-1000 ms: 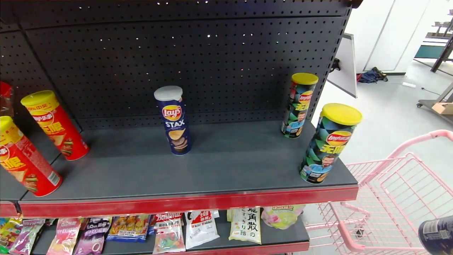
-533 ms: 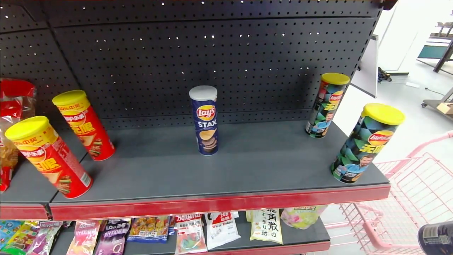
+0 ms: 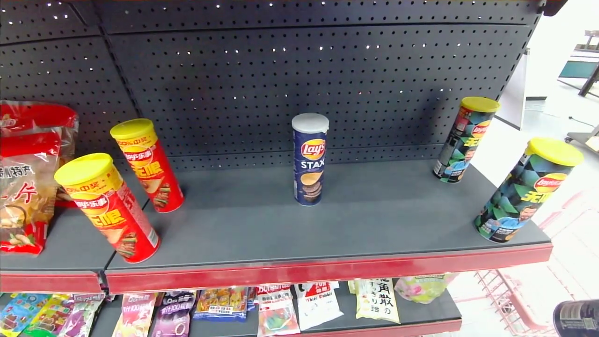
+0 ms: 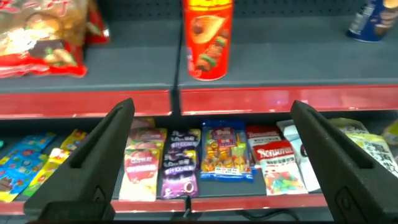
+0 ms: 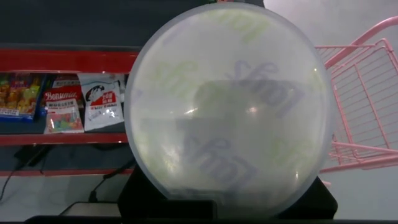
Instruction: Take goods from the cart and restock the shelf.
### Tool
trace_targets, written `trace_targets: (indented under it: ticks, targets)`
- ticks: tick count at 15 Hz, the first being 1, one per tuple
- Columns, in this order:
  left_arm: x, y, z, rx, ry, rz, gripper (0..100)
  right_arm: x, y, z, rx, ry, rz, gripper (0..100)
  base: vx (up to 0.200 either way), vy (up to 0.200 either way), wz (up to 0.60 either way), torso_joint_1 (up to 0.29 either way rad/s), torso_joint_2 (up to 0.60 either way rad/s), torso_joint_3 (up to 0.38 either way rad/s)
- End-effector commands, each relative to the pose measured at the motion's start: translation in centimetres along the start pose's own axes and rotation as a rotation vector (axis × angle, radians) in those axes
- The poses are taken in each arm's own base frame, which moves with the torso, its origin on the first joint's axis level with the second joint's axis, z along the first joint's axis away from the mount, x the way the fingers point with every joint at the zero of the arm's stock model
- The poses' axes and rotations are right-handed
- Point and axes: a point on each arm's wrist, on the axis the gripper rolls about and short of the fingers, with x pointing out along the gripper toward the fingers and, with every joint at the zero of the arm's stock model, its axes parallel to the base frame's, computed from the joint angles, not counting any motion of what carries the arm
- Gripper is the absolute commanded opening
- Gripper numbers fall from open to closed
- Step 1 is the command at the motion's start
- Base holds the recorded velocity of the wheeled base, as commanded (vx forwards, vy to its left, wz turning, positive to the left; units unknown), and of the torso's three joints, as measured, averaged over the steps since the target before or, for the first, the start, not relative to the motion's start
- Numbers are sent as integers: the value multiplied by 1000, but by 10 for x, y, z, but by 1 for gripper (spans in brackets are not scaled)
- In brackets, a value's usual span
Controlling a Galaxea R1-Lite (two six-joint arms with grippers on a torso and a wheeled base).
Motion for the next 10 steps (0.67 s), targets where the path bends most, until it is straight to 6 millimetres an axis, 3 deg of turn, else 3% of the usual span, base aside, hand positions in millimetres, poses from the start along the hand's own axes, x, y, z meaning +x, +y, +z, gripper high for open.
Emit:
trace_targets:
  ticks: [1, 3, 10]
  targets:
    - [0, 0, 0, 0, 1, 0, 100, -4, 0, -6, 0, -24, -1, 0, 200, 0, 0, 7, 2, 2]
    - [0, 0, 0, 0, 1, 0, 100, -4, 0, -6, 0, -24, -1, 0, 200, 0, 0, -7, -7, 7]
    - [0, 0, 0, -1, 3, 0, 100, -9, 1, -16, -4, -56, 4, 0, 0, 0, 0, 0, 0, 0]
